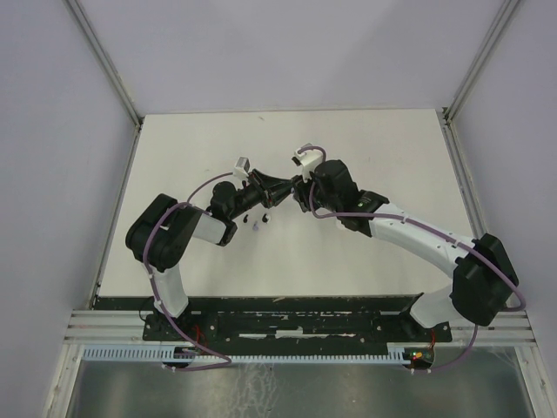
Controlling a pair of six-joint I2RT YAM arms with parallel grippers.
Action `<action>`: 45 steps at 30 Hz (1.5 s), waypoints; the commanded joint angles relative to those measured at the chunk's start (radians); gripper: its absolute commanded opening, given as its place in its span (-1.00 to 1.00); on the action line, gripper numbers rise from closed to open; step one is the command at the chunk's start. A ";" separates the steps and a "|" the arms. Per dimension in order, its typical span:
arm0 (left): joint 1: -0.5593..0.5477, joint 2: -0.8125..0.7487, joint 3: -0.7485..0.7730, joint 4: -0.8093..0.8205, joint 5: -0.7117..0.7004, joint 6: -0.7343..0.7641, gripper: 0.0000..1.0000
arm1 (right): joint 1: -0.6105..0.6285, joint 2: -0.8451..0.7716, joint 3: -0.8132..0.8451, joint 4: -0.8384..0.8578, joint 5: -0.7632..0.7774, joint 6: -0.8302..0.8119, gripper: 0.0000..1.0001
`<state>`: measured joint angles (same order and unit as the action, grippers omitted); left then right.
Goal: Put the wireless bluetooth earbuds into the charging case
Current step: Place the earbud in the charging case.
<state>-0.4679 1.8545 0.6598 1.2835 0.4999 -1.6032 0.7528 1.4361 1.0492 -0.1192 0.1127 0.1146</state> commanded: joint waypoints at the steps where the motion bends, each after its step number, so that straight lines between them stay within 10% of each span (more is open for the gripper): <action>1: -0.003 -0.027 0.023 0.042 0.006 -0.011 -0.94 | 0.005 0.007 0.049 0.049 0.004 0.004 -0.03; 45: -0.004 0.054 0.023 0.121 0.001 -0.062 -0.94 | 0.005 -0.095 -0.015 0.111 0.071 0.007 -0.64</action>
<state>-0.4679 1.8812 0.6605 1.3231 0.4992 -1.6241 0.7574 1.3746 1.0351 -0.0658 0.1516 0.1184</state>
